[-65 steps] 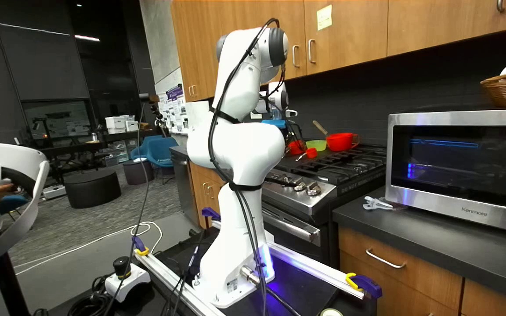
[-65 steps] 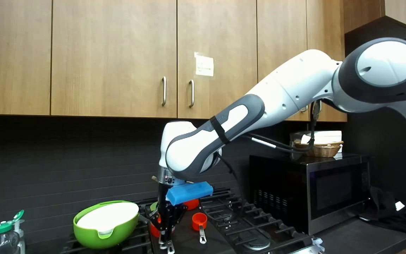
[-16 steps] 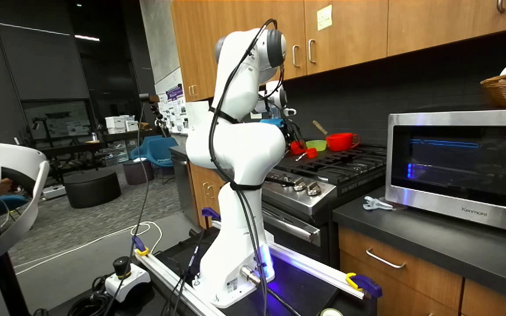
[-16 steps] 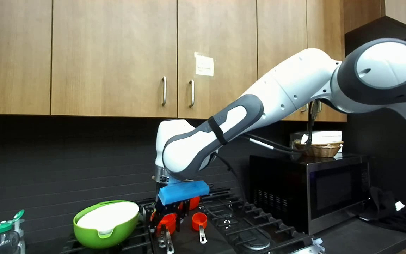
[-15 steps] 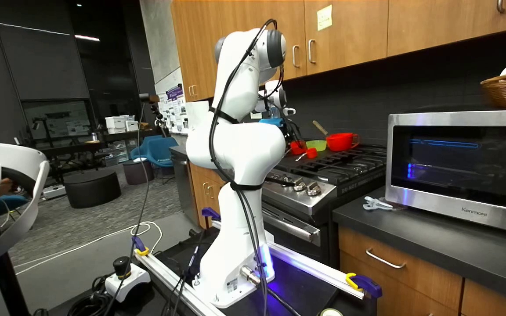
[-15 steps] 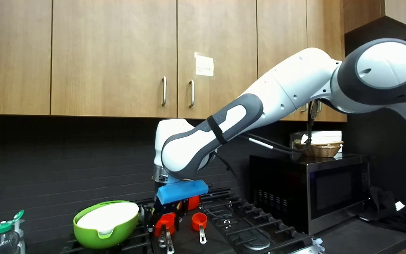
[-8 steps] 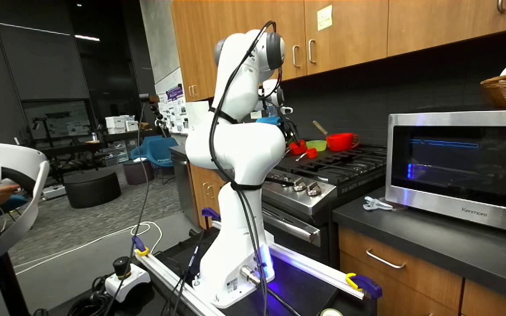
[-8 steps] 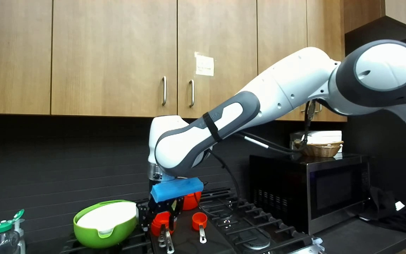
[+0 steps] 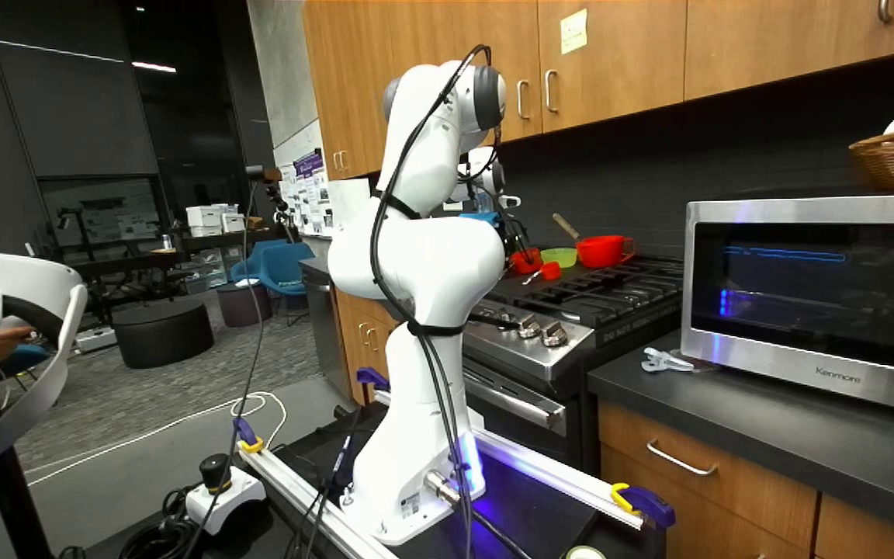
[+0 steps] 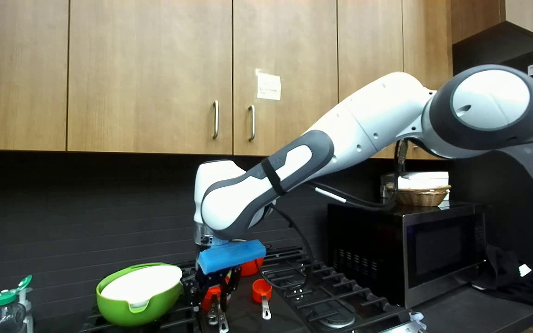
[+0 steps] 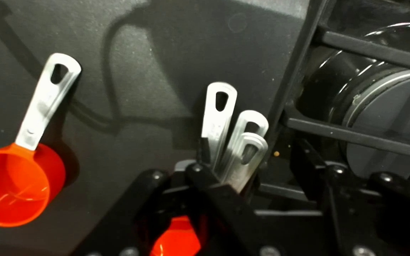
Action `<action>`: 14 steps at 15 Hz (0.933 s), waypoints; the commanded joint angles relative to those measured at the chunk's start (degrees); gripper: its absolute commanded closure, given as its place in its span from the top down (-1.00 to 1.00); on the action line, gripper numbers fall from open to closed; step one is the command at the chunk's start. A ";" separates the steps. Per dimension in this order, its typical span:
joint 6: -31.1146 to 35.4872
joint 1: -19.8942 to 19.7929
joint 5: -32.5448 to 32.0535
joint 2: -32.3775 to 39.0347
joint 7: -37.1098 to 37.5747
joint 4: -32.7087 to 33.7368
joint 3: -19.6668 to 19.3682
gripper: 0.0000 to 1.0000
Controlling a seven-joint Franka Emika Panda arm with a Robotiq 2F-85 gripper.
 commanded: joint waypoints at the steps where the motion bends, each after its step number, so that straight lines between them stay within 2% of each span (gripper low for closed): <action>1: -1.48 0.18 -0.83 0.38 0.62 1.36 -0.47 -0.42; 4: -1.39 0.12 -0.92 0.17 0.64 1.23 -0.68 -0.90; 14: 1.14 -0.36 -1.30 -2.89 1.45 -1.08 -1.74 -0.86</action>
